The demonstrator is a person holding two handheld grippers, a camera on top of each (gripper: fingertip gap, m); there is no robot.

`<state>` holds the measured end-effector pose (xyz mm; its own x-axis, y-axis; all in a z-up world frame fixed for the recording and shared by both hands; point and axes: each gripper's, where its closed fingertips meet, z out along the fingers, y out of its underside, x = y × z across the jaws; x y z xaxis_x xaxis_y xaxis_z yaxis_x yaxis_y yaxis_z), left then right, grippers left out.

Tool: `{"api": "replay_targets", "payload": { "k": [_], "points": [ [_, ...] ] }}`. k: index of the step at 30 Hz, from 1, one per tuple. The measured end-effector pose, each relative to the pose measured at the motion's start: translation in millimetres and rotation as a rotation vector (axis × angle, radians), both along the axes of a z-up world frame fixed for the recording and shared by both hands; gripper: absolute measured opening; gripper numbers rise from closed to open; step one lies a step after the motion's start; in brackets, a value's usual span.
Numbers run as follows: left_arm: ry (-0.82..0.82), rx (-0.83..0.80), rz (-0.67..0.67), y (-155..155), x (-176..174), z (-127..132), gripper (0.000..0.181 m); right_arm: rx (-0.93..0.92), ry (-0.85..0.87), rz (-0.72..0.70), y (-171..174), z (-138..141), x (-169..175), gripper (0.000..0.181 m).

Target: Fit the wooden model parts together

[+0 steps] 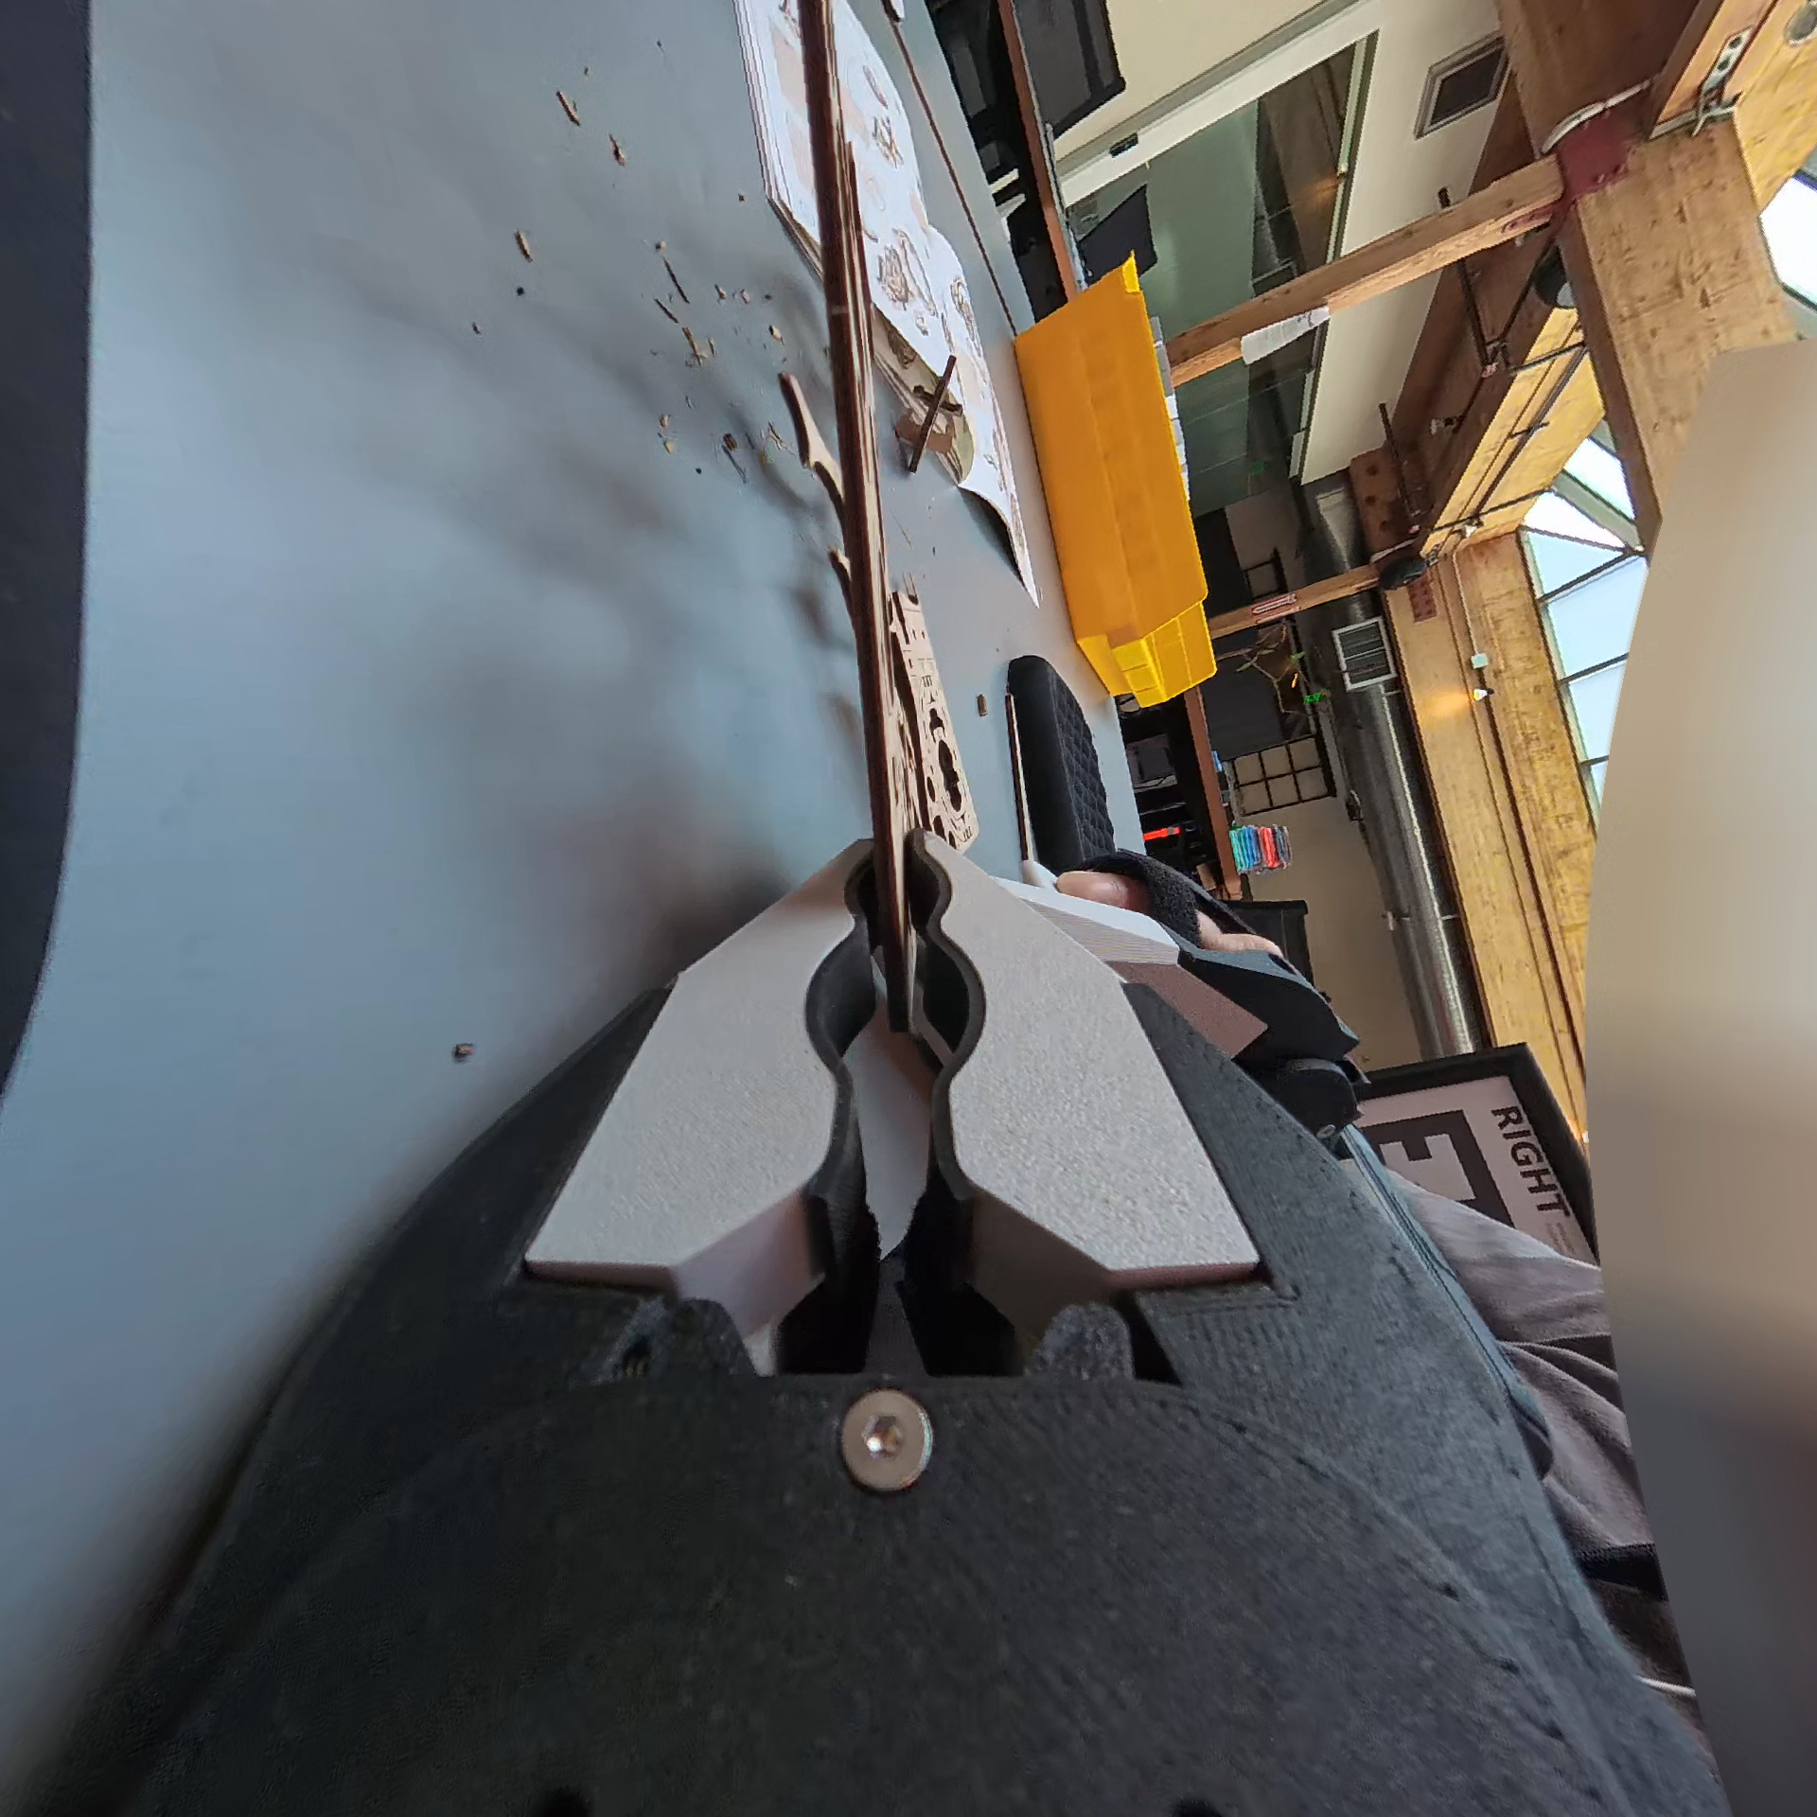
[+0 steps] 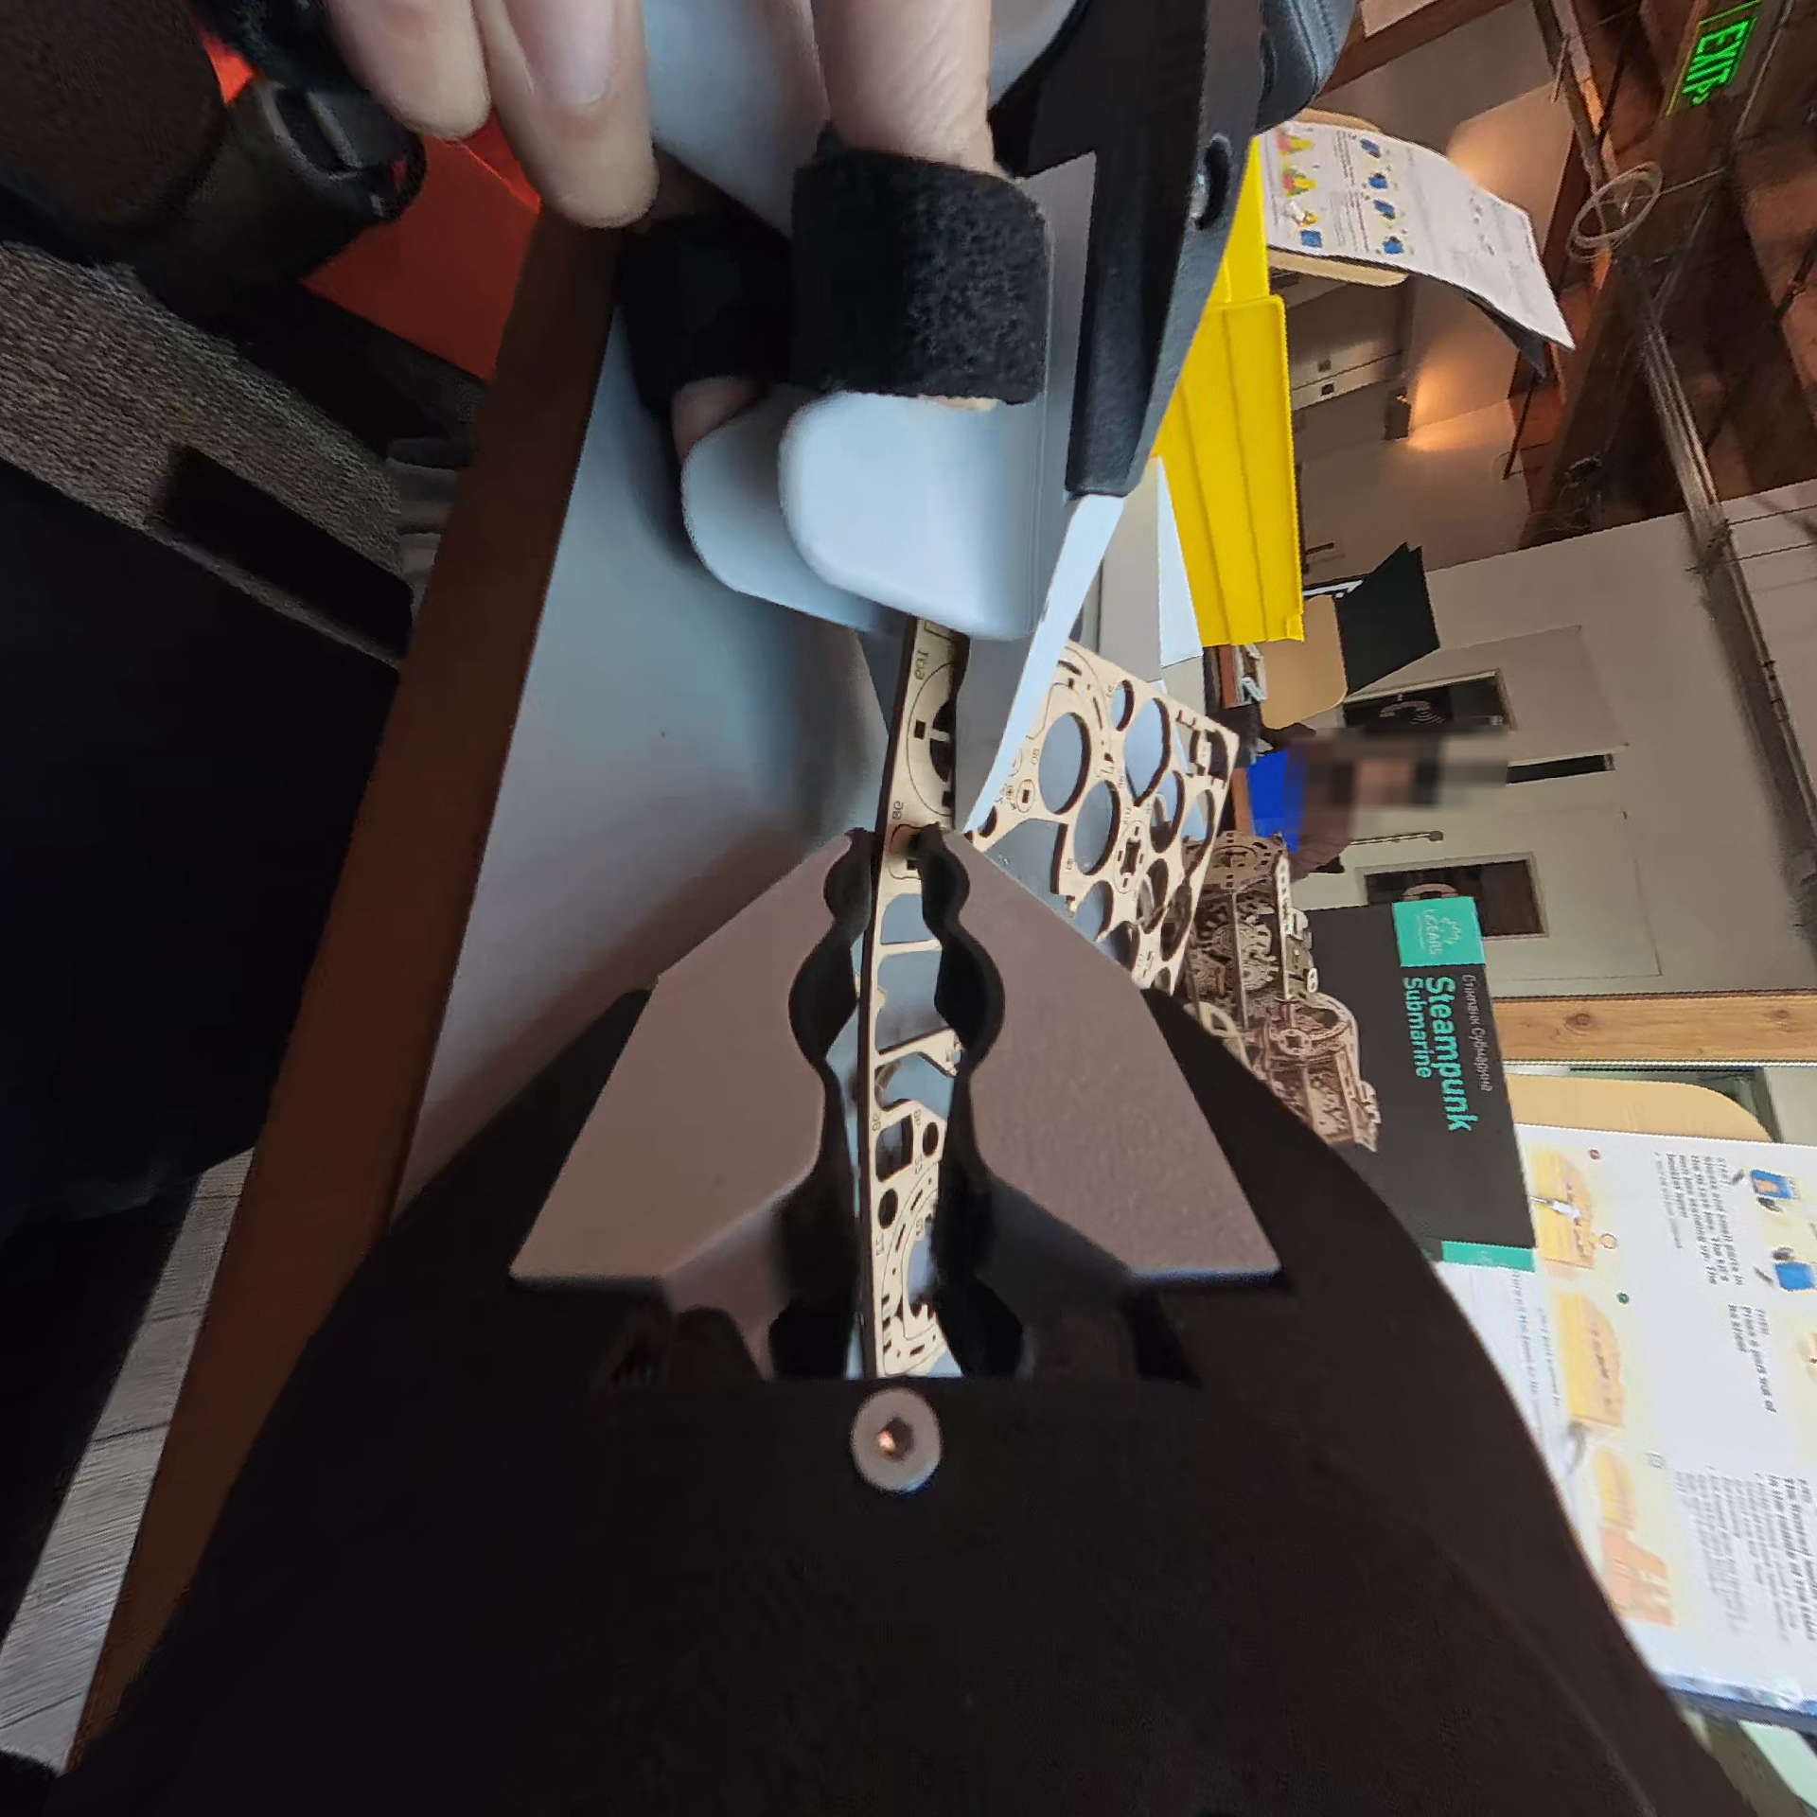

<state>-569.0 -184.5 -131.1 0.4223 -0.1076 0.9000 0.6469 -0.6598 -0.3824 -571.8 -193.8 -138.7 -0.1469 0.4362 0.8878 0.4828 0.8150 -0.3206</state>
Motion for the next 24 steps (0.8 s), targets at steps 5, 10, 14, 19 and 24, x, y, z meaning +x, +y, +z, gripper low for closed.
{"api": "replay_targets", "payload": {
  "k": [5, 10, 14, 19, 24],
  "points": [
    [0.025, -0.018, 0.01, 0.2, -0.6, -3.4, 0.0, 0.01, -0.045, -0.004, -0.7, -4.6, -0.2, 0.009],
    [0.056, -0.006, 0.009, -0.4, 0.0, -4.0, 0.0, -0.009, -0.05, 0.004, -2.2, -5.3, 0.6, 0.009],
    [0.056, -0.007, 0.011, -0.5, 0.2, -3.7, 0.0, 0.027, -0.063, 0.014, -2.5, -4.9, 0.9, 0.009],
    [-0.119, 0.052, -0.013, 4.3, -3.1, 11.4, 0.0, 0.029, 0.068, -0.003, 2.3, 14.0, -2.2, 0.008],
    [-0.111, 0.051, -0.018, 3.1, -1.3, 10.9, 0.001, -0.045, 0.079, 0.007, 2.6, 14.3, 5.9, 0.009]
  ]
}}
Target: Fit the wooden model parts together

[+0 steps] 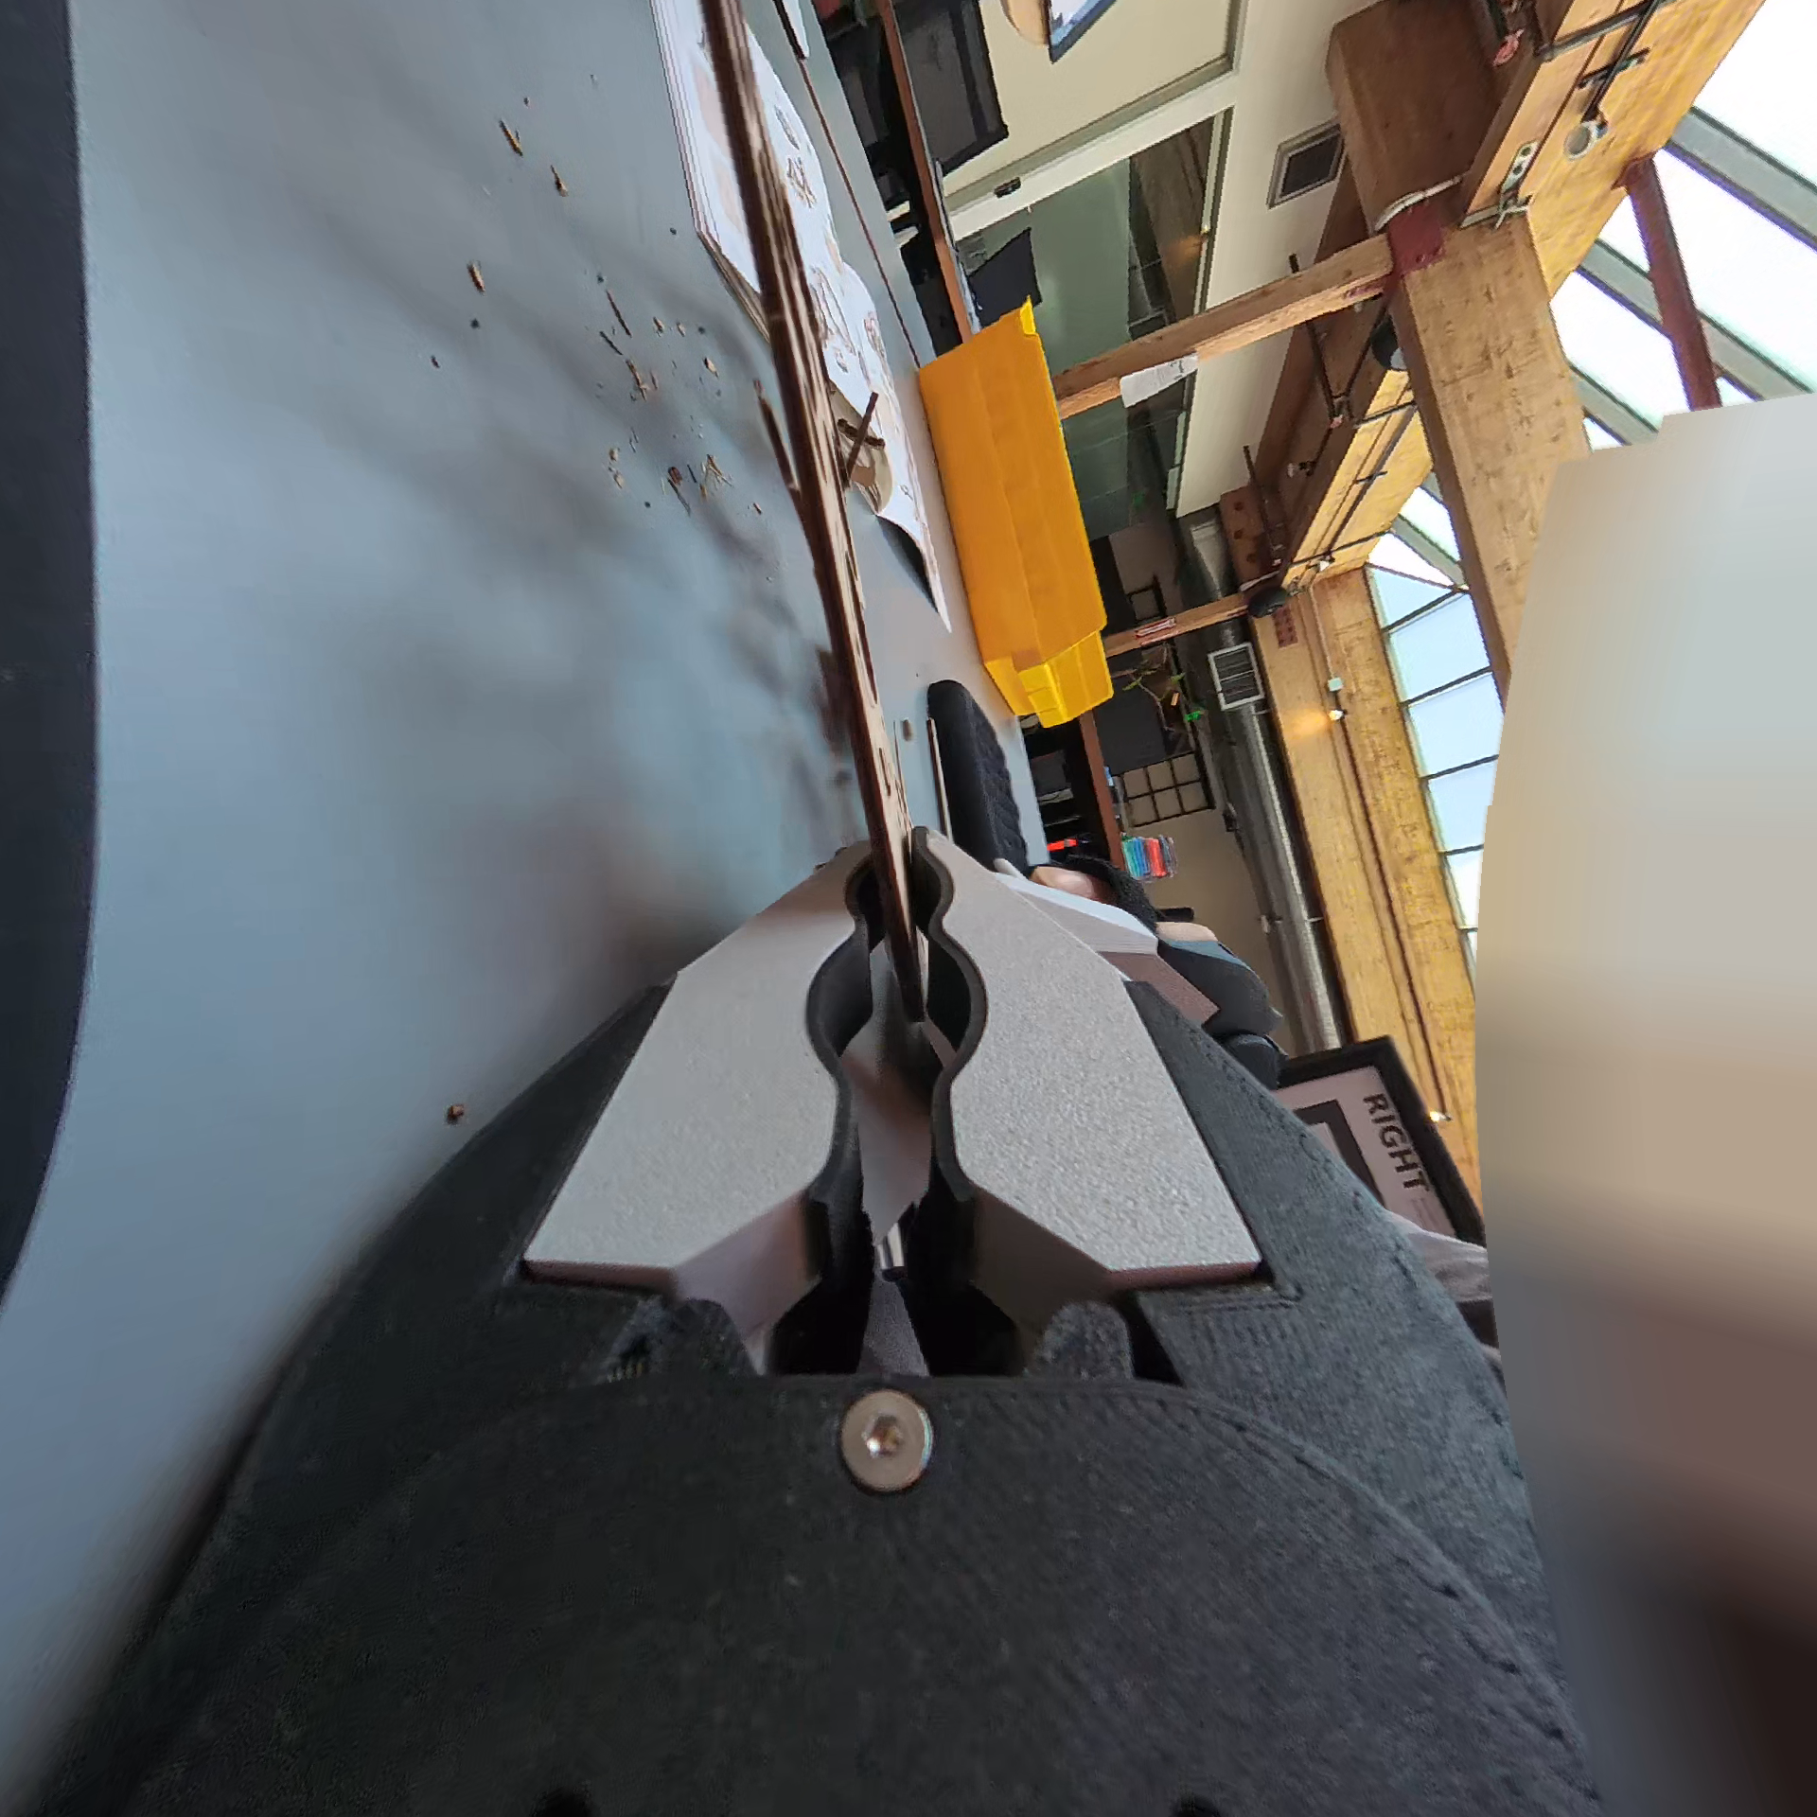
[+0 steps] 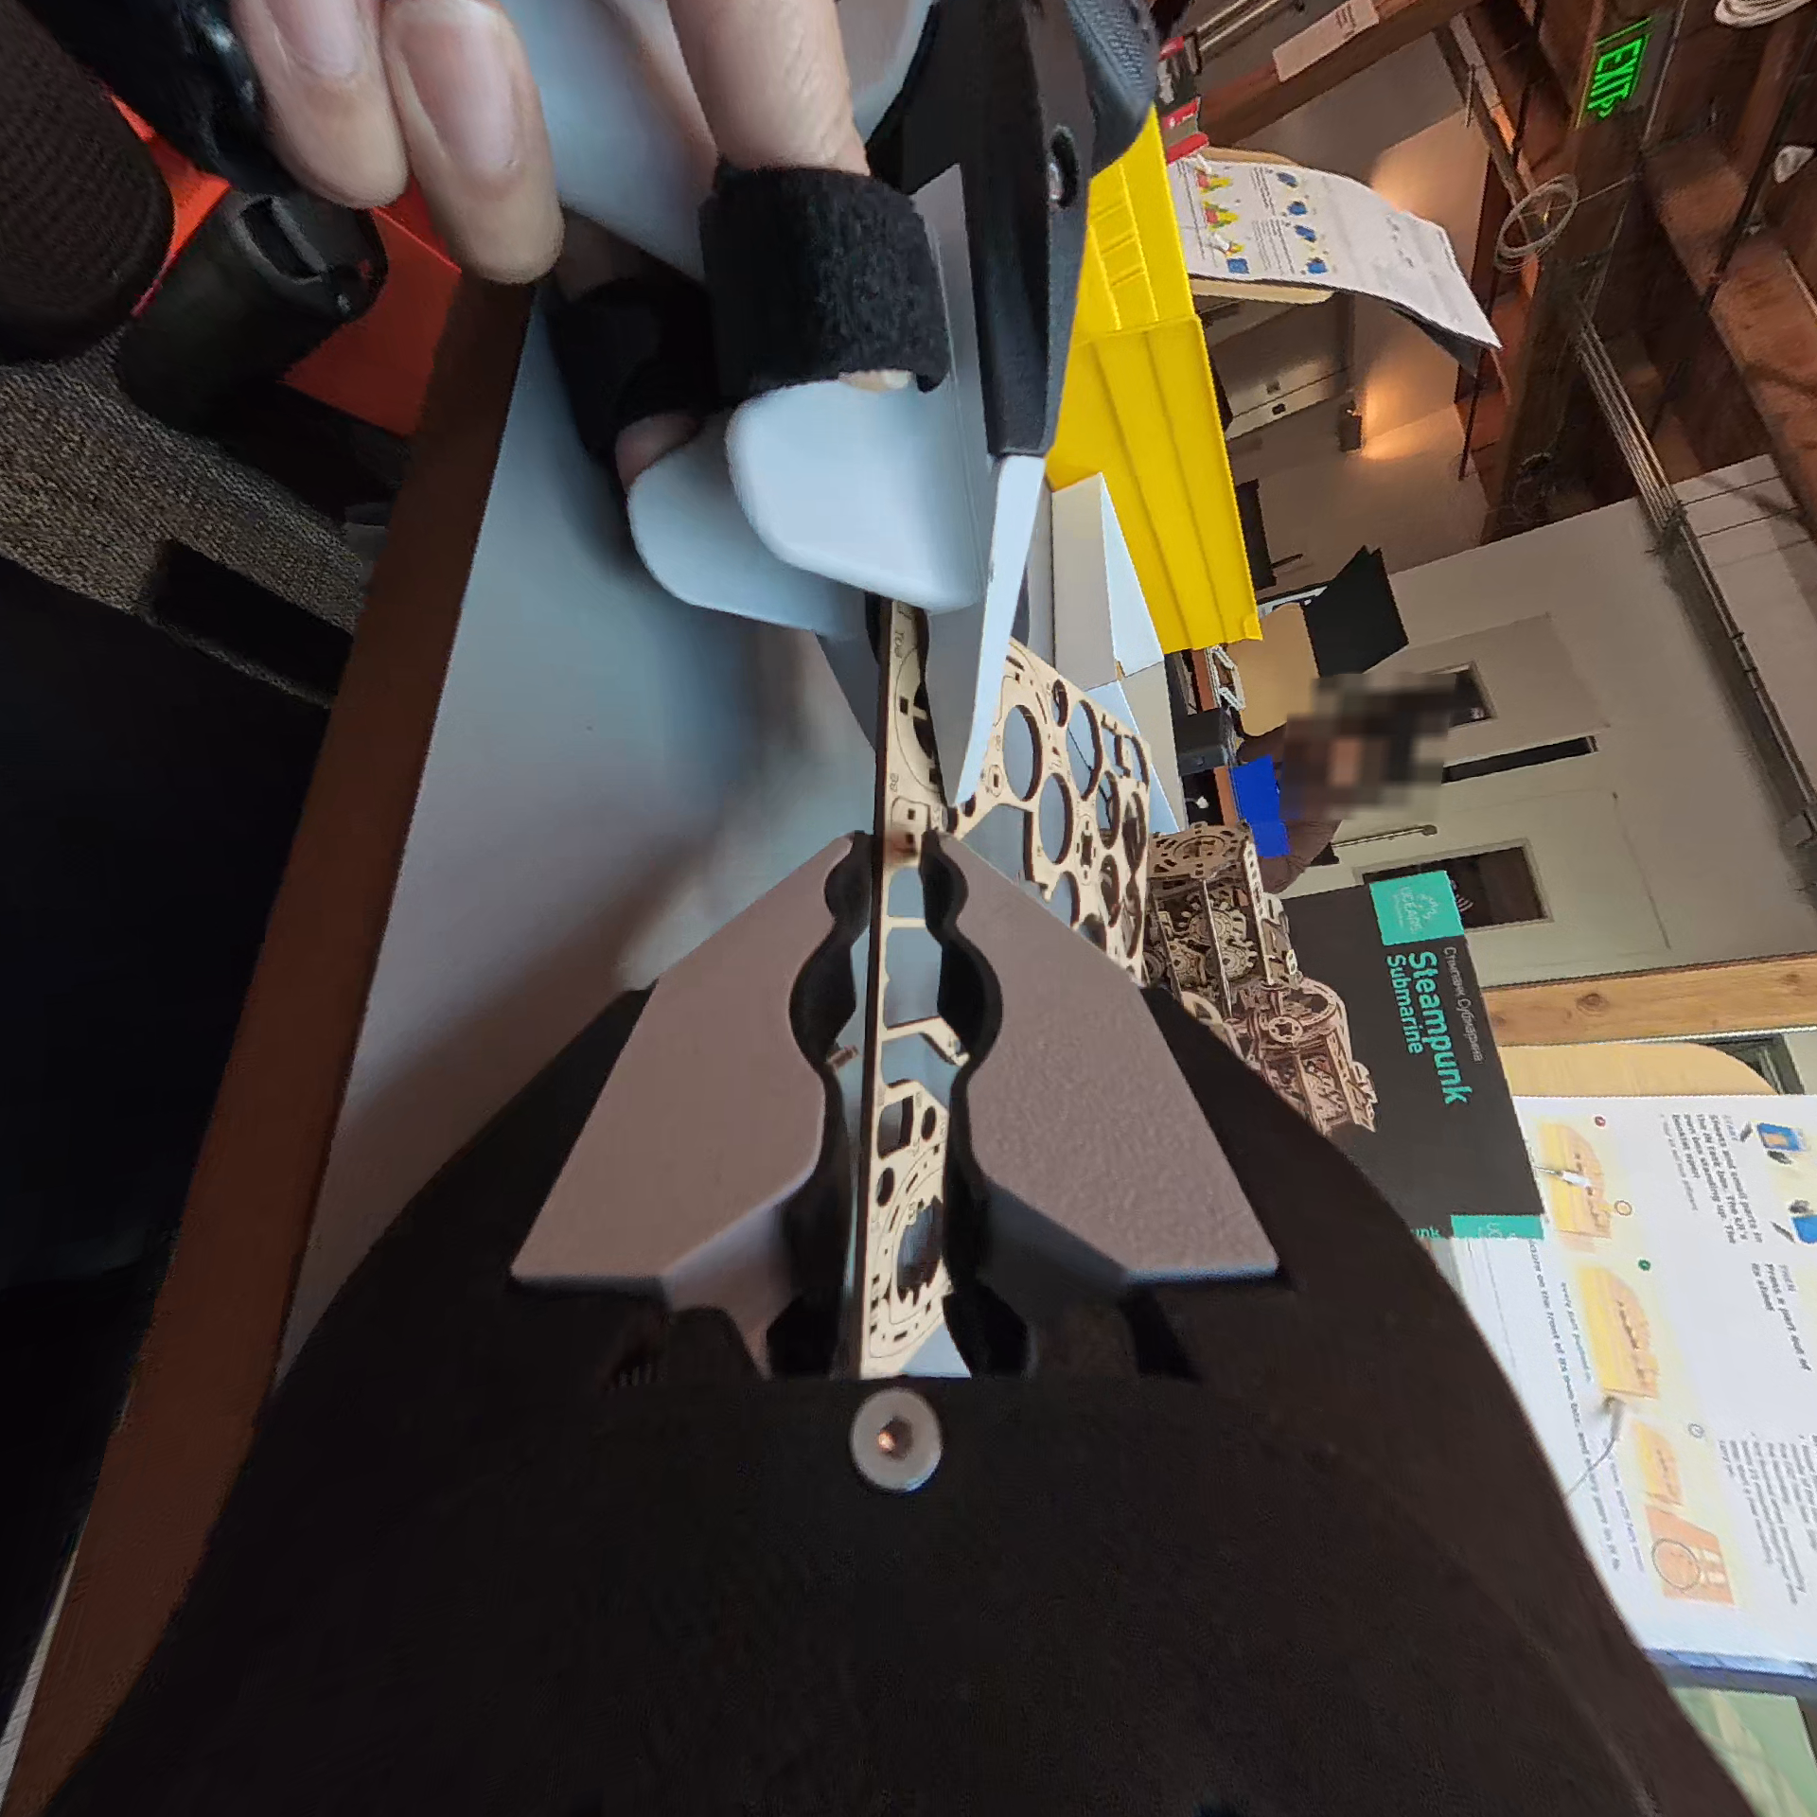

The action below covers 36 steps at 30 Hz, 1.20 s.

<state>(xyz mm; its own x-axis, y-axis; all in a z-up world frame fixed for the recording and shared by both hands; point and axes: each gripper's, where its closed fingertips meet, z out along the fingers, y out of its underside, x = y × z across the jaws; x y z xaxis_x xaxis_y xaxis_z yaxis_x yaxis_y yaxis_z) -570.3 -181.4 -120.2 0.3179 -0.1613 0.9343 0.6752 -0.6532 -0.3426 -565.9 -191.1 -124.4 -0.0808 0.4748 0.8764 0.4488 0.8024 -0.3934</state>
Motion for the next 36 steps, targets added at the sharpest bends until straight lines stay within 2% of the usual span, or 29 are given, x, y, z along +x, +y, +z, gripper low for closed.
{"api": "replay_targets", "payload": {
  "k": [8, 14, 24, 36],
  "points": [
    [-0.021, 0.007, 0.004, -0.3, -1.4, 2.2, 0.001, -0.189, 0.043, 0.04, -5.1, 5.6, 1.5, 0.015],
    [-0.027, 0.005, 0.014, 0.8, -2.3, 2.6, 0.001, -0.063, 0.011, -0.002, -2.4, 2.0, -2.9, 0.013],
    [0.014, -0.03, 0.044, 3.3, -4.1, -3.5, 0.0, -0.01, -0.031, -0.086, 4.1, -4.6, -7.5, 0.01],
    [0.115, -0.066, 0.076, 3.3, -4.8, -12.9, 0.0, -0.091, -0.057, -0.111, 1.9, -14.9, -7.4, 0.009]
  ]
}}
